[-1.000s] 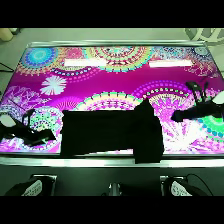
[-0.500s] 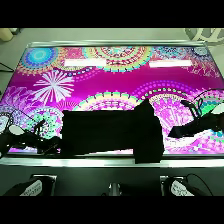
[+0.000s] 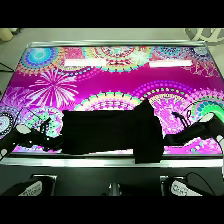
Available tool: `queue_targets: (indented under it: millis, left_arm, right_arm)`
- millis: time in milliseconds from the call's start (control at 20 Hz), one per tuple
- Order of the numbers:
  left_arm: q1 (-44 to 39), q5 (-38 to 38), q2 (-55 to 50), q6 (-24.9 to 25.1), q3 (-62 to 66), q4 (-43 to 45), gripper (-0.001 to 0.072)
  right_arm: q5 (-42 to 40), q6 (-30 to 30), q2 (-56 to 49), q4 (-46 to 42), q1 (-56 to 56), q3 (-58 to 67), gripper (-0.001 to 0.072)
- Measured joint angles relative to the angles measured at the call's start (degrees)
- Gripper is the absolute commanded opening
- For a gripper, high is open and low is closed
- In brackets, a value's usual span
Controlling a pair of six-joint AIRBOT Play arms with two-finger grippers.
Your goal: Fold the shirts.
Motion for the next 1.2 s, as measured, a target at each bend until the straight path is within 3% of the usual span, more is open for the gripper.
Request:
queue_targets:
  millis: [150, 200, 250, 300, 550, 750, 850, 1000, 1200]
  left_arm:
    - [-0.26, -1.40, 0.90, 0.74, 0.39, -1.40, 0.0024]
    - [-0.26, -1.55, 1.27, 0.79, 0.46, -1.57, 0.0023]
    - [-0.28, -1.86, 1.64, 0.87, 0.52, -1.90, 0.0024]
    - [-0.28, -2.01, 2.10, 1.01, 0.57, -2.14, 0.0023]
    - [-0.31, -2.73, 7.28, 0.59, 5.38, -2.27, 0.0022]
    - [-0.31, -0.02, 17.40, -2.40, 24.33, -2.32, 0.0021]
    - [-0.31, 5.62, 22.34, -5.01, 37.99, -1.70, 0.0022]
    - [-0.28, 16.39, 27.50, -9.25, 56.37, 0.22, 0.0021]
    - [-0.28, 22.86, 31.01, -13.09, 70.29, 1.46, 0.0021]
  right_arm:
    - [-0.33, -1.20, -1.81, 2.58, -0.02, -2.80, 0.0440]
    - [-0.79, -1.53, -2.19, 3.37, 0.00, -3.48, 0.0352]
    - [-1.70, -1.75, -2.45, 3.74, -0.02, -4.02, 0.0214]
    - [-3.15, -1.97, -2.80, 4.15, 0.00, -4.55, 0.0023]
    - [-2.12, -3.50, -0.61, 5.07, -0.04, -1.01, 0.0015]
    - [0.26, -3.74, 12.31, 14.45, 0.02, 15.34, 0.0016]
    - [-4.87, -3.74, 21.14, 17.81, 0.07, 27.63, 0.0016]
    - [-20.35, -4.33, 33.62, 18.84, 0.07, 44.87, 0.0015]
    - [-30.36, -0.24, 43.32, 10.38, 0.04, 57.72, 0.0016]
